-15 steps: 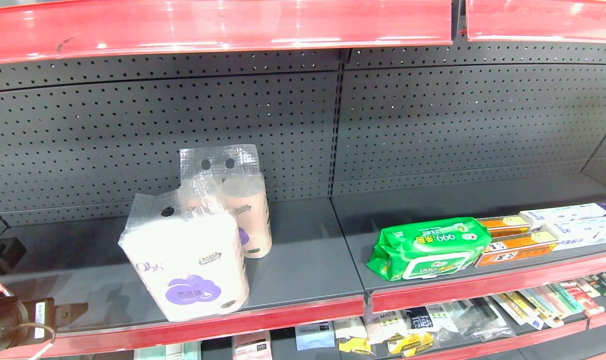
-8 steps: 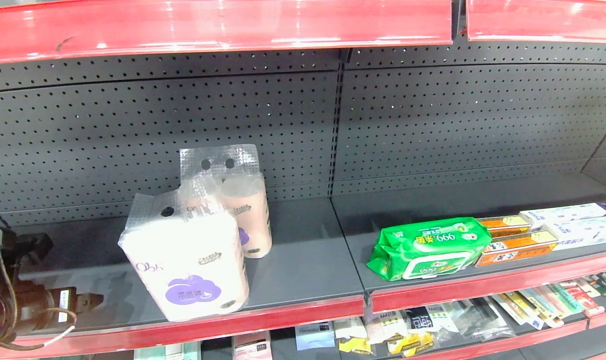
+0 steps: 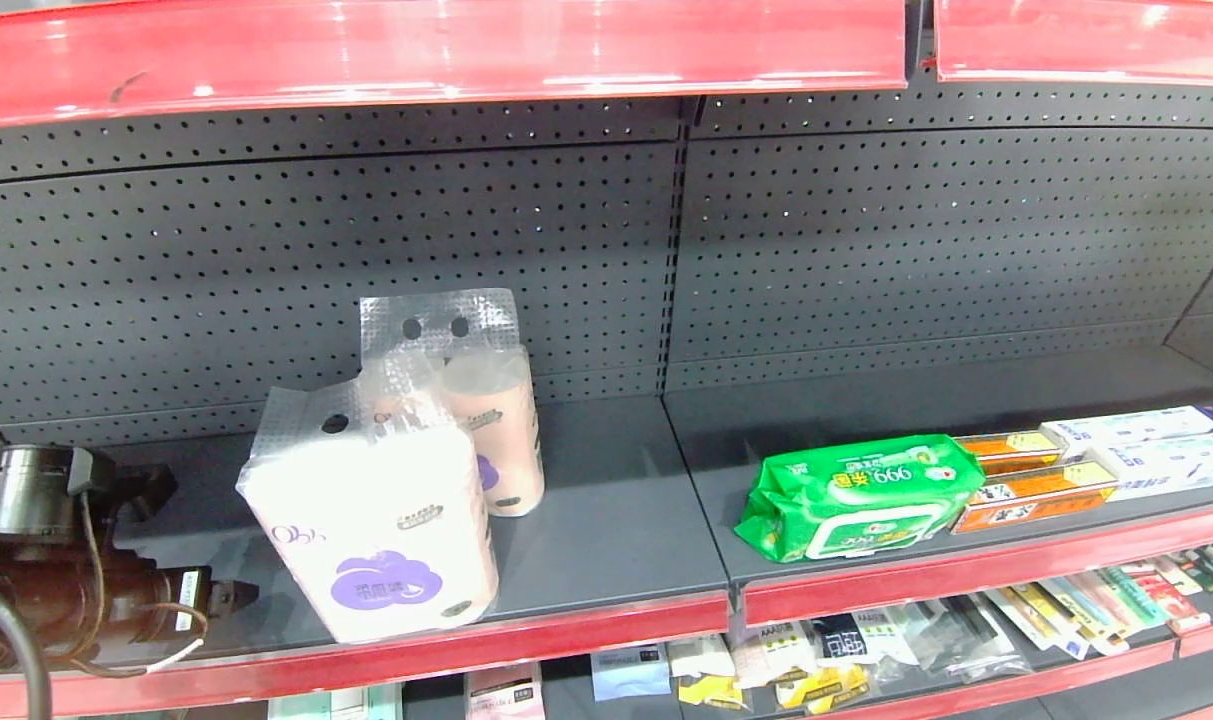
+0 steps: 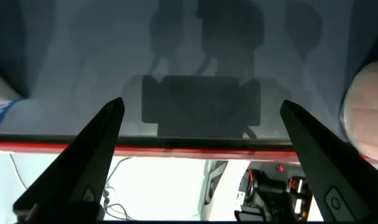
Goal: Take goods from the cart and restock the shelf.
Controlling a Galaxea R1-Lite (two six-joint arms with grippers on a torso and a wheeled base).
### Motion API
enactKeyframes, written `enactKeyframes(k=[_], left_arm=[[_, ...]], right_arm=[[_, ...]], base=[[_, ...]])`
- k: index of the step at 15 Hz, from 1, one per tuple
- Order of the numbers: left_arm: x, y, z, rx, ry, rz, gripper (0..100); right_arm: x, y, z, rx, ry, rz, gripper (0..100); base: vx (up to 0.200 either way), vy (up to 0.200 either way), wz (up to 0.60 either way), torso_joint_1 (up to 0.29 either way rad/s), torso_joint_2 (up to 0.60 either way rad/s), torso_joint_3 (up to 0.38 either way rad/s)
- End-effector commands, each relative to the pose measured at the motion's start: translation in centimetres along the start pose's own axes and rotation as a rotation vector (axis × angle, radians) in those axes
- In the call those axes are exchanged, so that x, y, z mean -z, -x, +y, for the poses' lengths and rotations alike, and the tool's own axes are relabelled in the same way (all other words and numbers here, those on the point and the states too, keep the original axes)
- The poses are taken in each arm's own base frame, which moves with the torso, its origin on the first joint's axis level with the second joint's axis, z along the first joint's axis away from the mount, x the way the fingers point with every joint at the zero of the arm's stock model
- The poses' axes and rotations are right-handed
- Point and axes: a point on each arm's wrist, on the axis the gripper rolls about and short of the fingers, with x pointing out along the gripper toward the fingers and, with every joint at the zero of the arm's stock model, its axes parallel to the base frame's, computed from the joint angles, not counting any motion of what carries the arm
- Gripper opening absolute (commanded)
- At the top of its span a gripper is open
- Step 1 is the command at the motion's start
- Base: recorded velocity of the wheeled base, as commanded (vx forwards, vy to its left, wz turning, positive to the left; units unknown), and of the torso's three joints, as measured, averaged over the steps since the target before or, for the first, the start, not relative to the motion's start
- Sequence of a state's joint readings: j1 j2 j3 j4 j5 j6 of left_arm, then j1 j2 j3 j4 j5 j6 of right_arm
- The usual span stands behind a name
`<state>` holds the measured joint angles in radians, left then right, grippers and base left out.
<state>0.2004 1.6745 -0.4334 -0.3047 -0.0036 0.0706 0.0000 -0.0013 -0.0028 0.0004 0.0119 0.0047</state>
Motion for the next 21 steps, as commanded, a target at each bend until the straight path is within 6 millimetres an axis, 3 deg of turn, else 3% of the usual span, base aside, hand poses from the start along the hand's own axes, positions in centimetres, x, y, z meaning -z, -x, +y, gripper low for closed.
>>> enactKeyframes(k=[1, 9, 21], left_arm=[[0.0, -0.7, -0.4, 0.013, -0.011, 0.023, 100], [-1.0, -1.9, -2.1, 0.063, -0.064, 0.031, 100], [-0.9, -1.9, -2.5, 0.074, -0.083, 0.032, 100]], right_arm=[[0.0, 0.0, 0.0, 0.0, 0.0, 0.001, 100], [0.0, 0.0, 0.0, 0.0, 0.0, 0.001, 100], [0.0, 0.0, 0.0, 0.0, 0.0, 0.002, 100]], base=[[0.0, 0.0, 0.0, 0.0, 0.0, 0.0], [0.0, 0.0, 0.0, 0.0, 0.0, 0.0], [0.0, 0.0, 0.0, 0.0, 0.0, 0.0]])
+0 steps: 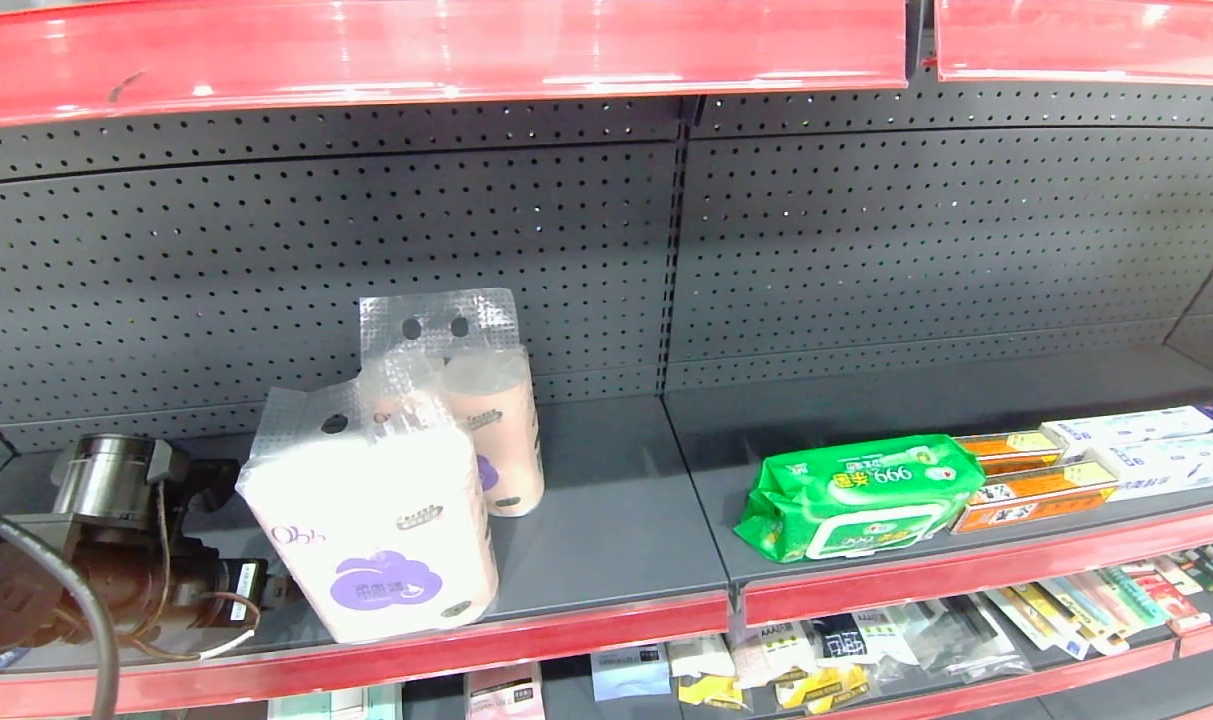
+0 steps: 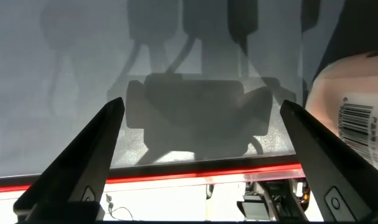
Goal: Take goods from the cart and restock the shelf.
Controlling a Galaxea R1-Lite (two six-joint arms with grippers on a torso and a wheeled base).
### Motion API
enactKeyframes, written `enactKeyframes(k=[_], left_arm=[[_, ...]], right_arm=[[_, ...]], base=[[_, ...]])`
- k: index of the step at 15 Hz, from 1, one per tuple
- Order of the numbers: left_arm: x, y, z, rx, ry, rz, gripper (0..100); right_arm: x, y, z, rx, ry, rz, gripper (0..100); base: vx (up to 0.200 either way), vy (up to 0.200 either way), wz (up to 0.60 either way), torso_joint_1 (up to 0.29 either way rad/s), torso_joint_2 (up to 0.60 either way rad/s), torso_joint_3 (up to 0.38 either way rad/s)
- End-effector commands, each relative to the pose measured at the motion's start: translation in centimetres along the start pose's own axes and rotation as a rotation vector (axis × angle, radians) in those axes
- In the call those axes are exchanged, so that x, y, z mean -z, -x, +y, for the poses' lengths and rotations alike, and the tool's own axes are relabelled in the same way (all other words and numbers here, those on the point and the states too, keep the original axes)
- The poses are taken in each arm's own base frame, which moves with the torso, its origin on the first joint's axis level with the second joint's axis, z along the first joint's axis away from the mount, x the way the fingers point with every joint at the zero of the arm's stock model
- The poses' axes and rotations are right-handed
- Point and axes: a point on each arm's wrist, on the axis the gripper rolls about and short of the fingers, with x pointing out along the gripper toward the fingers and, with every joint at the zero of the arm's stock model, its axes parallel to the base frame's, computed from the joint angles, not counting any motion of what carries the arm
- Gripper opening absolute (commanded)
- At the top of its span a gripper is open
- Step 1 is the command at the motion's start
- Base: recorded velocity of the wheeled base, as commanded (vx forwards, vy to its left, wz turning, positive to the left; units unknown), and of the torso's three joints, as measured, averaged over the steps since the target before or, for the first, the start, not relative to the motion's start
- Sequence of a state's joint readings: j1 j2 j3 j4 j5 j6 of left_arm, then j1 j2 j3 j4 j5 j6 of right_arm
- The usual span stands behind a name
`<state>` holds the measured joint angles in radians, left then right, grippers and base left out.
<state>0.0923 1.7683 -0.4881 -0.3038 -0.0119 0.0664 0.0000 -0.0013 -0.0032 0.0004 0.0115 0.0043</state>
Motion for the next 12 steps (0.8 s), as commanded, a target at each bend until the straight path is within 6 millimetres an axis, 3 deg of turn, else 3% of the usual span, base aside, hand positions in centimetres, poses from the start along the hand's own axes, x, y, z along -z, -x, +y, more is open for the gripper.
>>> enactKeyframes(k=[1, 12], left_arm=[[-0.1, 0.1, 0.0, 0.0, 0.0, -0.005, 100], [-0.2, 0.1, -1.1, 0.025, -0.04, -0.011, 100]], right_arm=[[0.0, 0.0, 0.0, -0.001, 0.0, 0.001, 100], [0.0, 0.0, 0.0, -0.001, 0.001, 0.001, 100]], base=[[0.0, 0.0, 0.0, 0.0, 0.0, 0.0], [0.0, 0.0, 0.0, 0.0, 0.0, 0.0]])
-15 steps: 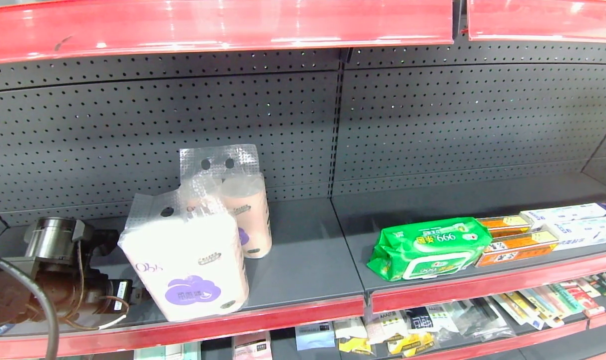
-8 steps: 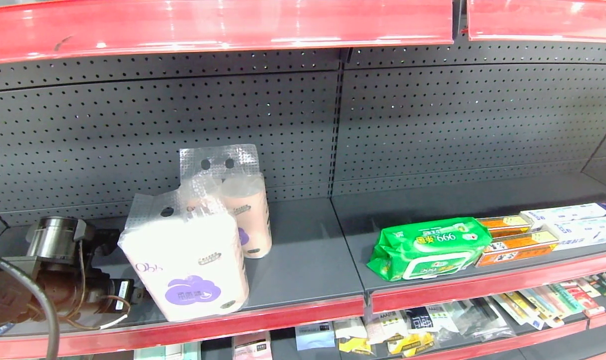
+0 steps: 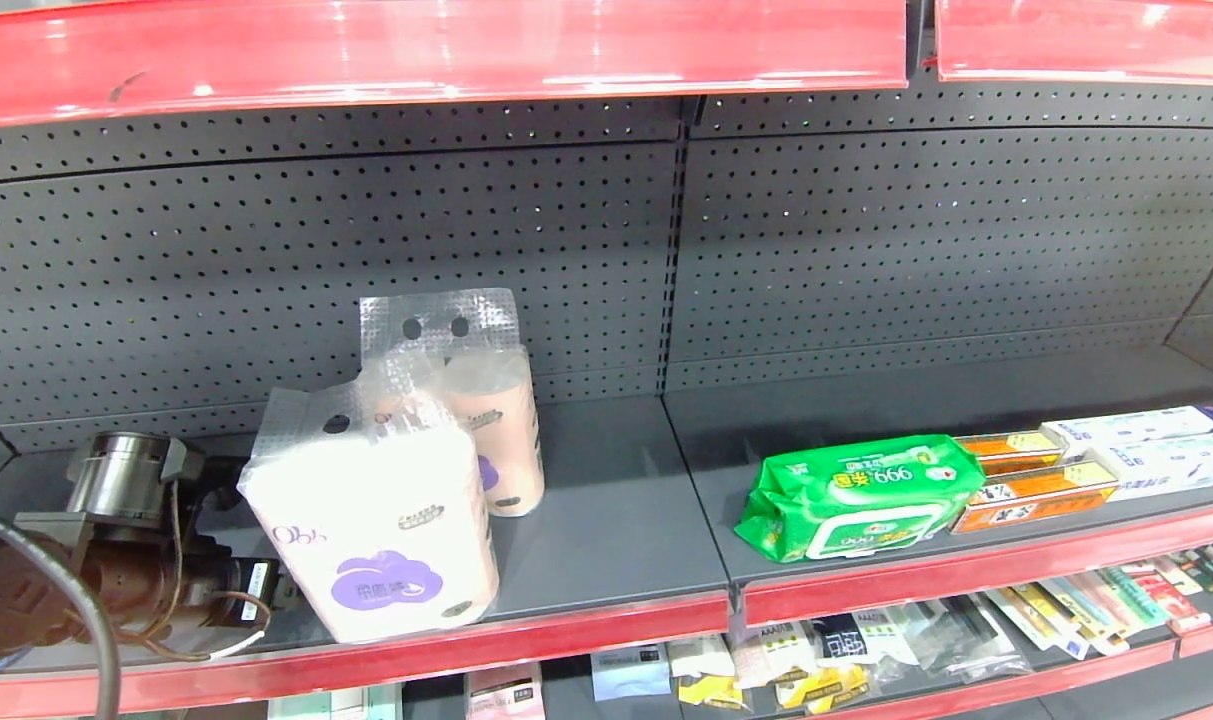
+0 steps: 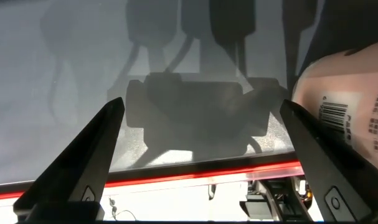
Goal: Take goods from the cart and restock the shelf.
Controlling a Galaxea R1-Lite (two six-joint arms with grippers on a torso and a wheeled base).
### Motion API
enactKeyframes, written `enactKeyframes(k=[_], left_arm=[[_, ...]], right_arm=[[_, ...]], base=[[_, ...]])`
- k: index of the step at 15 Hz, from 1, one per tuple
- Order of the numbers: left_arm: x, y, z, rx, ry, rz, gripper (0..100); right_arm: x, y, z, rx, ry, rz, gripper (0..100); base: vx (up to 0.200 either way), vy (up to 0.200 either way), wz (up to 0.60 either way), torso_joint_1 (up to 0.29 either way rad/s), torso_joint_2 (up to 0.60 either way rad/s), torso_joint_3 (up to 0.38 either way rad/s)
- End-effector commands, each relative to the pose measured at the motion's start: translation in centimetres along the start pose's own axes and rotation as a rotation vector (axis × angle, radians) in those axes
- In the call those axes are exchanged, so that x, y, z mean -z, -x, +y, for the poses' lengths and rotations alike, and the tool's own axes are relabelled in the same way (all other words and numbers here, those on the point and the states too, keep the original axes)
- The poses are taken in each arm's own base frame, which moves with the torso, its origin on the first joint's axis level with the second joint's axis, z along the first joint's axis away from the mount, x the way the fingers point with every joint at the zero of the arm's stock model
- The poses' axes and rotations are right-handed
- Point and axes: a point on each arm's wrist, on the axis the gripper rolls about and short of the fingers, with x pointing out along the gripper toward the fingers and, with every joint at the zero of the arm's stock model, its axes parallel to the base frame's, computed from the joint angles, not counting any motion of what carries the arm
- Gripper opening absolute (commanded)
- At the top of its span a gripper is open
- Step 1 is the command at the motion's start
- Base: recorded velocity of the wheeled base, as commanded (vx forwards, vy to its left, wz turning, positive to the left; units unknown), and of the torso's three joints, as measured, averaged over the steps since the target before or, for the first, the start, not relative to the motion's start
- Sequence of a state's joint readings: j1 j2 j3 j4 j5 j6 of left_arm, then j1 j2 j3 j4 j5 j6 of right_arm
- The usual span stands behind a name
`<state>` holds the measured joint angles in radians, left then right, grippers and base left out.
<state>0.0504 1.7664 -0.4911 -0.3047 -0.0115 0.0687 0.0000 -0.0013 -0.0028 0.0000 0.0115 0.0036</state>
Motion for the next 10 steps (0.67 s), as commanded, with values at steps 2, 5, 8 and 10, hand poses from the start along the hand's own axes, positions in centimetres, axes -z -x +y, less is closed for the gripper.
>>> enactKeyframes(k=[2, 5, 8, 10], left_arm=[[-0.1, 0.13, -0.25, 0.006, -0.009, -0.008, 100], [-0.15, 0.17, -0.36, 0.009, -0.011, -0.009, 100], [-0.24, 0.24, -0.68, 0.016, -0.023, -0.014, 100], [-0.26, 0.28, -0.9, 0.022, -0.03, -0.016, 100]], right_arm=[[-0.01, -0.01, 0.0, -0.001, -0.001, 0.001, 100], [-0.01, -0.01, 0.0, -0.001, -0.001, 0.001, 100], [-0.01, -0.01, 0.0, -0.001, -0.001, 0.001, 100], [-0.01, -0.01, 0.0, -0.001, -0.001, 0.001, 100]], base=[[0.0, 0.0, 0.0, 0.0, 0.0, 0.0], [0.0, 0.0, 0.0, 0.0, 0.0, 0.0], [0.0, 0.0, 0.0, 0.0, 0.0, 0.0], [0.0, 0.0, 0.0, 0.0, 0.0, 0.0]])
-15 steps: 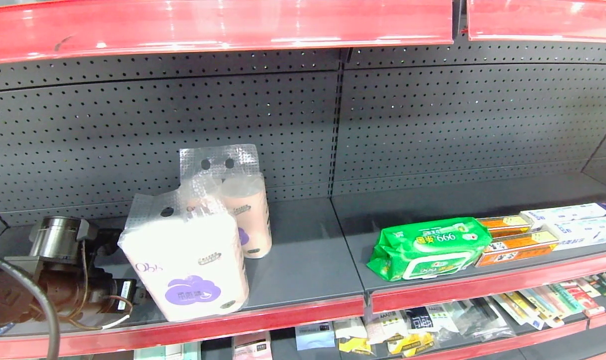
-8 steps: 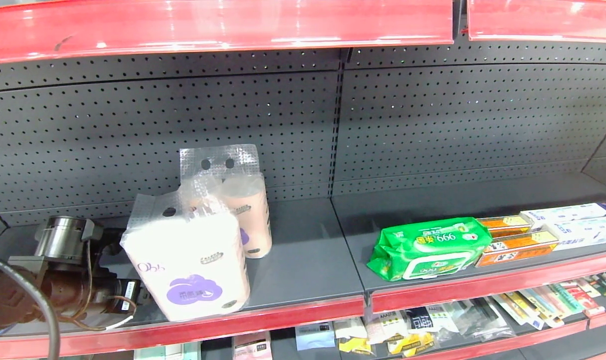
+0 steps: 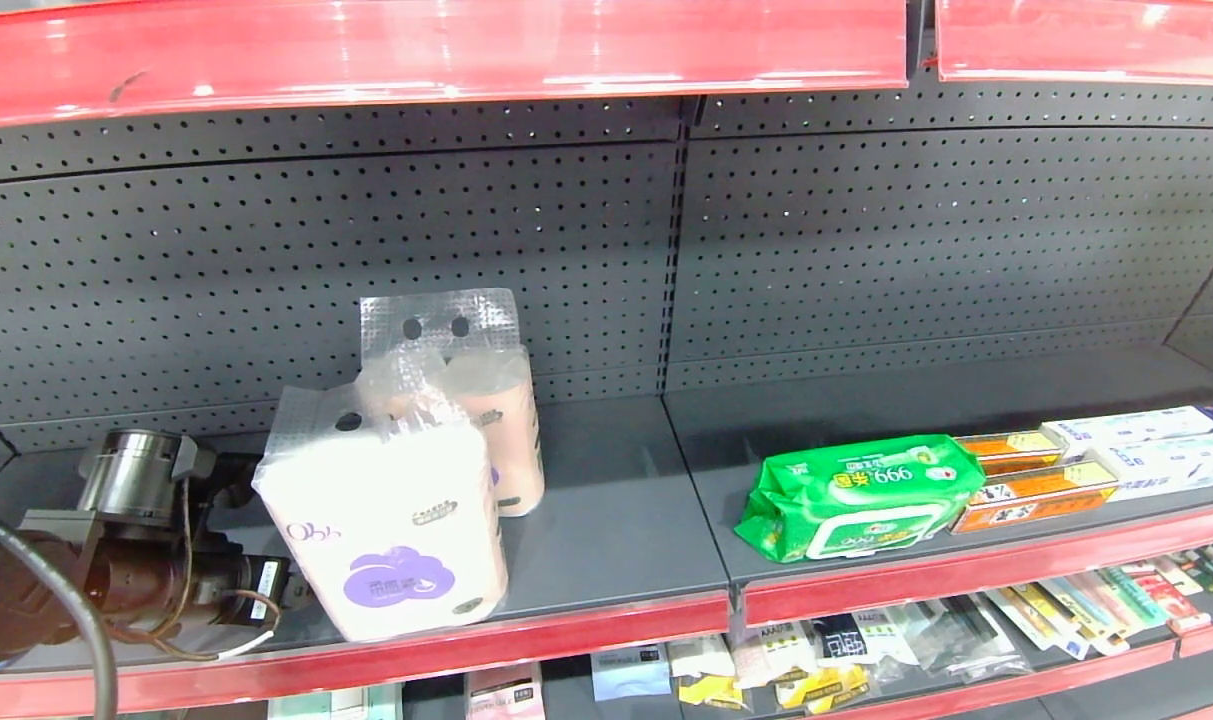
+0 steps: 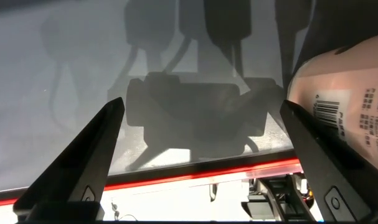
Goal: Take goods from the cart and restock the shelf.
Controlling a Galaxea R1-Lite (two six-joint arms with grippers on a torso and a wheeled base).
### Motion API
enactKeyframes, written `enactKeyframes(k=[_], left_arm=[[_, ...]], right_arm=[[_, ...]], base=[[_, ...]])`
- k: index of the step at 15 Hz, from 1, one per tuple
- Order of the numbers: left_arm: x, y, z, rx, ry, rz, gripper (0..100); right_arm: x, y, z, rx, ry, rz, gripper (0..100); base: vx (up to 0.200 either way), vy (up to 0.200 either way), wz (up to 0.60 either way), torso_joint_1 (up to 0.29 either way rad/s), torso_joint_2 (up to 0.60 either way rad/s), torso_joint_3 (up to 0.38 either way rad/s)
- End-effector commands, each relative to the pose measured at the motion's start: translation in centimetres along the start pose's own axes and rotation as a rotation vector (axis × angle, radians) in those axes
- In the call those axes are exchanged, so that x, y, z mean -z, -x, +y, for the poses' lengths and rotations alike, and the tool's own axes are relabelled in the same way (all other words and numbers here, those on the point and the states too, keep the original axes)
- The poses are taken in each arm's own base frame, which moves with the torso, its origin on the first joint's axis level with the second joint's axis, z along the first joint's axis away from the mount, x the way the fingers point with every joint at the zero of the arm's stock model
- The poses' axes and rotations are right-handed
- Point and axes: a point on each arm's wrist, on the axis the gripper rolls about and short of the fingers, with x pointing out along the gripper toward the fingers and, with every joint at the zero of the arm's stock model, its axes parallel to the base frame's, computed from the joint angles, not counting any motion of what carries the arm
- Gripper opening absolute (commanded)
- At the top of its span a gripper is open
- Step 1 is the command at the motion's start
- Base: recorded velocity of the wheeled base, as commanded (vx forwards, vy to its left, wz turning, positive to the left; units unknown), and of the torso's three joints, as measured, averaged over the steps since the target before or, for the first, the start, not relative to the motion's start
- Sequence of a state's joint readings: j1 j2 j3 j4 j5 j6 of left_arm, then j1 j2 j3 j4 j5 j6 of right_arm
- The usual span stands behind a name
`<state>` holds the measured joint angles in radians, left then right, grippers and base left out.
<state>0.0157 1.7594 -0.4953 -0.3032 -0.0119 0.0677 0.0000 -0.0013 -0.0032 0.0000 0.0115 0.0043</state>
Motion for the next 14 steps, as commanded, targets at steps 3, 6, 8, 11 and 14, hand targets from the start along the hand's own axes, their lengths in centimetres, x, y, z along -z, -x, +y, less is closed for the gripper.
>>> enactKeyframes(k=[3, 6, 8, 11, 14], left_arm=[[-0.08, 0.1, -0.49, 0.012, -0.015, -0.006, 100], [-0.08, 0.1, -0.63, 0.015, -0.02, -0.006, 100], [-0.09, 0.1, -0.78, 0.019, -0.025, -0.006, 100], [-0.06, 0.07, -0.78, 0.019, -0.025, -0.003, 100], [-0.11, 0.0, -1.07, 0.026, -0.035, -0.003, 100]], right_arm=[[0.0, -0.01, 0.0, -0.001, 0.0, 0.001, 100], [0.0, -0.01, 0.0, -0.001, 0.001, 0.001, 100], [0.02, -0.01, 0.0, -0.001, 0.001, 0.003, 100], [0.0, -0.01, 0.0, -0.001, 0.0, 0.001, 100], [0.0, -0.01, 0.0, -0.001, 0.0, 0.001, 100]], base=[[0.0, 0.0, 0.0, 0.0, 0.0, 0.0], [0.0, 0.0, 0.0, 0.0, 0.0, 0.0], [0.0, 0.0, 0.0, 0.0, 0.0, 0.0], [0.0, 0.0, 0.0, 0.0, 0.0, 0.0], [0.0, 0.0, 0.0, 0.0, 0.0, 0.0]])
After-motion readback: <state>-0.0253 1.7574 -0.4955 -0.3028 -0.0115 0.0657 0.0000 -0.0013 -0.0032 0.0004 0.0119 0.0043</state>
